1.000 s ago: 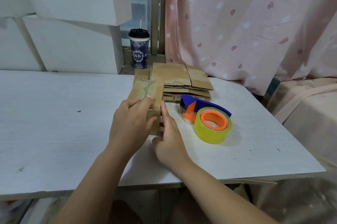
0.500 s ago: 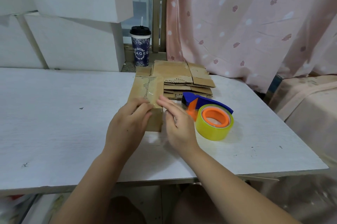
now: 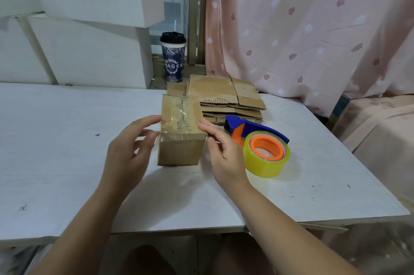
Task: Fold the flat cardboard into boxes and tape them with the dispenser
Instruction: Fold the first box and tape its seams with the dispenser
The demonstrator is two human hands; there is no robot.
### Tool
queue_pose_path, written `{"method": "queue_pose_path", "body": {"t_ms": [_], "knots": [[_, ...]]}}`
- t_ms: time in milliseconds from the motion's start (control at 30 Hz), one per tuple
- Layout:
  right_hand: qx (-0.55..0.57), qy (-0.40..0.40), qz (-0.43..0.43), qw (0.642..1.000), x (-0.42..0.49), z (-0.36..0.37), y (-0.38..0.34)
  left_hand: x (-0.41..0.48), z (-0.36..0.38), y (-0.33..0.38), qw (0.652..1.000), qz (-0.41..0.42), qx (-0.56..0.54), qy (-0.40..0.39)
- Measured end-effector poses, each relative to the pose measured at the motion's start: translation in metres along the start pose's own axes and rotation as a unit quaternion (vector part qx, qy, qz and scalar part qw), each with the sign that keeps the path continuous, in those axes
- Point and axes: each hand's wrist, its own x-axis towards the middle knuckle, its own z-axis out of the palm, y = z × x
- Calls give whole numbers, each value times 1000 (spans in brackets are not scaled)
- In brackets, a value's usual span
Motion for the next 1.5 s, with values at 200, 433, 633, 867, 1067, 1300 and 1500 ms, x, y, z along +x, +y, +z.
{"method": "queue_pose_path", "body": {"t_ms": [200, 433, 633, 867, 1067, 1300, 1500], "knots": [[14, -20, 2, 1000, 3, -2, -1, 16, -8, -7, 996, -6, -30, -80], [42, -32, 14, 998, 6, -4, -2, 12, -5, -20, 983, -46, -149, -98], [59, -54, 23, 996, 6, -3, -5, 2, 1, -25, 995, 12, -36, -96], [71, -45, 27, 996, 5, 0, -6, 2, 7, -27, 990, 93, 44, -95], [67, -48, 26, 996, 5, 1, -7, 4, 5, -31, 985, 127, 84, -81], [72, -48, 23, 996, 4, 1, -7, 5, 9, -30, 985, 134, 89, -55], [88, -51, 28, 994, 5, 1, -4, 6, 8, -27, 987, 102, 95, -82]]}}
